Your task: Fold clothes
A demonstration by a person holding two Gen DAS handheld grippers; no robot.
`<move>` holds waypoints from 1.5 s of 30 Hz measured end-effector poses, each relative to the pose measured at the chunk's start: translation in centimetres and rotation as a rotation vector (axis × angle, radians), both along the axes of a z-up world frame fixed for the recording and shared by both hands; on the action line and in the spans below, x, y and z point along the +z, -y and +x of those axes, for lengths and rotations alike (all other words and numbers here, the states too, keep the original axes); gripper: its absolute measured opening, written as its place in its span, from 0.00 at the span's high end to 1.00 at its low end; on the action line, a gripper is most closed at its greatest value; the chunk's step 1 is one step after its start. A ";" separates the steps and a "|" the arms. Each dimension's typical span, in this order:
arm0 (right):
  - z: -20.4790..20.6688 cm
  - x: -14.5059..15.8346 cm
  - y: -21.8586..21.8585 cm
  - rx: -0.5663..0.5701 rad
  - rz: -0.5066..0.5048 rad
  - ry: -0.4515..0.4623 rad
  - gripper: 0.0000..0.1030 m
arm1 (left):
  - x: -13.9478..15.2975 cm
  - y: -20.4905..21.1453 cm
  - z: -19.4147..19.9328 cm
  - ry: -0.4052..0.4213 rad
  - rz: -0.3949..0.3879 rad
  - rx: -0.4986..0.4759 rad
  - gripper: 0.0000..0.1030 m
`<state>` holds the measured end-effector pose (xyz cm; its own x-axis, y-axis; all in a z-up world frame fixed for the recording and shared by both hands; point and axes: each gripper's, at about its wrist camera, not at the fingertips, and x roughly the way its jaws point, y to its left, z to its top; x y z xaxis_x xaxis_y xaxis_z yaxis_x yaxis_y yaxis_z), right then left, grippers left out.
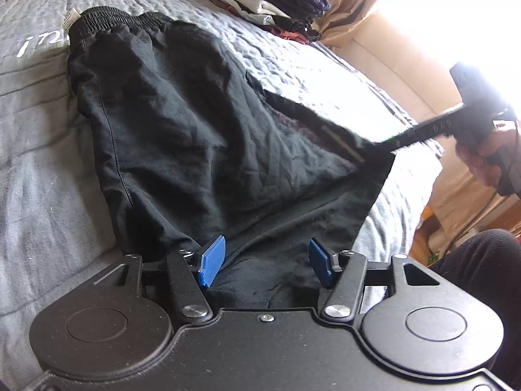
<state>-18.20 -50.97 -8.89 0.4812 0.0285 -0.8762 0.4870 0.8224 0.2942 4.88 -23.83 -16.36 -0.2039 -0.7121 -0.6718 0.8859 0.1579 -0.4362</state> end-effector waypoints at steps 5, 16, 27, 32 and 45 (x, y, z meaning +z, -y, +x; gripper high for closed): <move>0.8 4.0 0.8 -0.032 -0.001 0.234 0.54 | 2.4 -1.8 2.0 -0.054 -0.117 0.055 0.45; 10.4 -2.0 -1.6 0.071 0.082 0.312 0.45 | 4.5 1.1 9.0 -0.283 -0.321 0.115 0.40; 9.6 -6.8 0.9 0.013 0.137 0.205 0.44 | -4.7 10.0 14.3 -0.555 -0.187 0.095 0.40; 9.2 -6.4 1.0 0.021 0.134 0.203 0.44 | -7.3 10.0 19.4 -0.566 -0.187 0.225 0.49; 7.7 -4.5 2.0 -0.021 0.149 0.249 0.44 | -2.1 11.8 17.4 -0.597 -0.316 0.043 0.25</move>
